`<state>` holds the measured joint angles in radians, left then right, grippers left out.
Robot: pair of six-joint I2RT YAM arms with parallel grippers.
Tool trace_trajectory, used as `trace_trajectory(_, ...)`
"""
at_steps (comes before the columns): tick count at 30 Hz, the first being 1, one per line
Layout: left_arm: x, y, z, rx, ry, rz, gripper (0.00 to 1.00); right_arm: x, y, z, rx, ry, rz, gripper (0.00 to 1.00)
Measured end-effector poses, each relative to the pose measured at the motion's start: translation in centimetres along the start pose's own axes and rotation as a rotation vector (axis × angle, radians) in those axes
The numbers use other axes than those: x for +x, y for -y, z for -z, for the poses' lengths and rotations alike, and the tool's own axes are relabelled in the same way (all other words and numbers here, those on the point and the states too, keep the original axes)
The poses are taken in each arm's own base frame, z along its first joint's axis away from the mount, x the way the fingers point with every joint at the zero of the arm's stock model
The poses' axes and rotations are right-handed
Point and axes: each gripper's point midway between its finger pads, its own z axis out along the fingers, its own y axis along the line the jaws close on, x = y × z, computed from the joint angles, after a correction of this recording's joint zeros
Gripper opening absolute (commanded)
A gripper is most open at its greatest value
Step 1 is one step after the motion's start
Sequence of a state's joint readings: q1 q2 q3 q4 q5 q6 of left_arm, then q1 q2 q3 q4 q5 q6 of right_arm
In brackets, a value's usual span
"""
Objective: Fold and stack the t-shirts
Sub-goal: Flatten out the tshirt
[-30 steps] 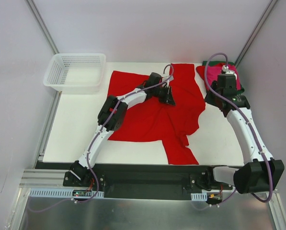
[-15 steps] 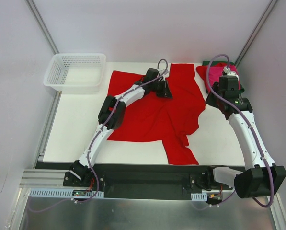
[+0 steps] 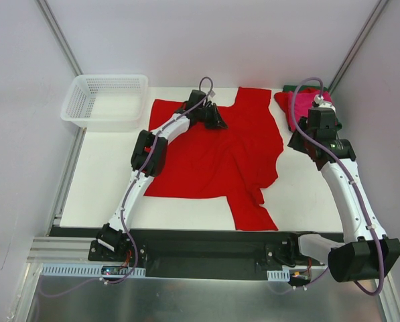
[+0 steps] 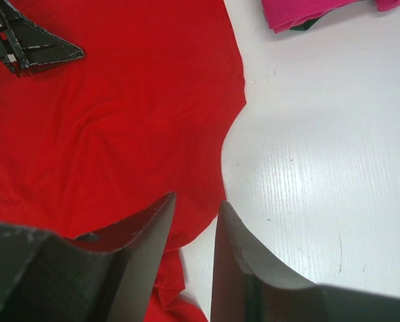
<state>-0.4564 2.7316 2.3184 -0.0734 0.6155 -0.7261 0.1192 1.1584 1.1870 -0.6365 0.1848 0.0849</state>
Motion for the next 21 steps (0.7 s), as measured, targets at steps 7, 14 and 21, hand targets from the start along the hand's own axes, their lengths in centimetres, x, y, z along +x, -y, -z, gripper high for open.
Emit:
trace_trajectory(7,-0.5,-0.9,0.4,-0.034,0.013,0.038,0.00,0.1,0.1,0.1,0.003,-0.004,0.001,0.36)
trace_trajectory(14,-1.0,-1.7,0.9,-0.050,0.017,0.059,0.00,0.4,0.2,0.0,0.006,-0.010,0.002,0.36)
trace_trajectory(21,-2.2,-1.7,1.9,-0.044,0.027,0.003,0.34,1.4,0.4,-0.6,0.006,-0.030,0.015,0.36)
